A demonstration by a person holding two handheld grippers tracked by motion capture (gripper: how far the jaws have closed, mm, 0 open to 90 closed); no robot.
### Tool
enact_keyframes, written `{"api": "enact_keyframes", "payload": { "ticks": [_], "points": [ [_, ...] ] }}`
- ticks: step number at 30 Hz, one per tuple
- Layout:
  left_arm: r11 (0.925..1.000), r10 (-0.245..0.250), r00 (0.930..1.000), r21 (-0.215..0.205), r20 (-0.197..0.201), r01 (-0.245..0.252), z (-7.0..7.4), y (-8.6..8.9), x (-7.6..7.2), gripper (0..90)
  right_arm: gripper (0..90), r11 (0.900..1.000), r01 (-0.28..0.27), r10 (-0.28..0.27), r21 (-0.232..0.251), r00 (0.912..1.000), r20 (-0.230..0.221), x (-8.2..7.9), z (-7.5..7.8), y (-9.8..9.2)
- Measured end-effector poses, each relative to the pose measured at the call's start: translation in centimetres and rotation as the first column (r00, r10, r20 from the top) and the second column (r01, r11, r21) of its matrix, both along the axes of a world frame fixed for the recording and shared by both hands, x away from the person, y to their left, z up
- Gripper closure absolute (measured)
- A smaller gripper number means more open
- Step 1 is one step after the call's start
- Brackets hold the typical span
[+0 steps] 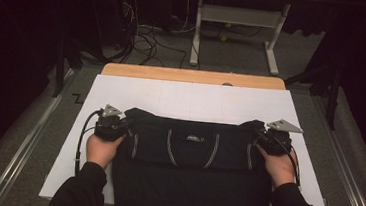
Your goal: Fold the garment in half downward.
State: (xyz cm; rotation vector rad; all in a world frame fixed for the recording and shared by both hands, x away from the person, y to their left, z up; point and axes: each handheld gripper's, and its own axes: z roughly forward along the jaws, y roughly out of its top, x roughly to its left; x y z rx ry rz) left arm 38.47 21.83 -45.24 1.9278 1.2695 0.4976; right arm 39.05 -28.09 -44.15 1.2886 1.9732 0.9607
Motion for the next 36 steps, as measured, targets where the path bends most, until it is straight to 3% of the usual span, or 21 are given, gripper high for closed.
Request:
{"api": "enact_keyframes", "payload": {
  "ticks": [4, 9, 12, 17, 22, 24, 29, 32, 36],
  "points": [
    [0.9996, 0.026, 0.9997, -0.011, -0.005, -0.026, 0.6, 0.4, 1.0, 75.0, 81.7, 1.0, 0.008, -0.007, -0.023, 0.9997, 0.025, 1.2, 0.7, 0.5],
    [0.999, 0.046, 0.9987, 0.0, 0.023, -0.046, 1.7, 0.4, 1.9, 74.8, 81.6, 0.998, 0.023, -0.019, -0.051, 0.9969, 0.076, 2.6, 2.2, 1.5],
    [0.9983, 0.057, 0.9983, 0.013, -0.011, -0.057, 0.9, 0.3, 2.6, 74.2, 81.3, 0.998, 0.032, -0.028, -0.062, 0.998, 0.056, 3.5, 2.1, 1.9],
    [0.997, 0.076, 0.9954, 0.02, -0.058, -0.075, -0.9, 0.0, 3.5, 72.7, 81.0, 0.993, 0.046, -0.047, -0.111, 0.9989, -0.003, 4.4, 0.3, 2.1],
    [0.9948, 0.096, 0.9877, -0.022, -0.123, -0.099, -2.3, 0.5, 4.0, 68.9, 79.4, 0.992, 0.05, -0.055, -0.118, 0.9977, -0.041, 5.1, -0.8, 2.0],
    [0.9936, 0.103, 0.9876, -0.034, -0.119, -0.108, -2.3, 0.7, 3.8, 61.2, 73.0, 0.991, 0.057, -0.063, -0.118, 0.9968, -0.048, 5.3, -1.0, 2.1],
    [0.9883, 0.124, 0.9869, -0.077, -0.103, -0.132, -2.0, 1.4, 2.7, 45.4, 53.7, 0.995, 0.086, -0.088, -0.04, 0.9948, -0.051, 4.8, -0.7, 1.3],
    [0.9893, 0.105, 0.9911, -0.093, -0.081, -0.113, -1.4, 1.4, 1.7, 42.2, 48.7, 0.994, 0.104, -0.103, 0.032, 0.9943, -0.029, 3.7, 0.0, 0.4],
    [0.9871, 0.07, 0.9969, -0.142, -0.036, -0.074, -0.6, 1.1, 0.2, 40.3, 46.7, 0.992, 0.091, -0.091, 0.092, 0.9958, 0.002, 1.9, 0.7, -0.3]
  ]
}}
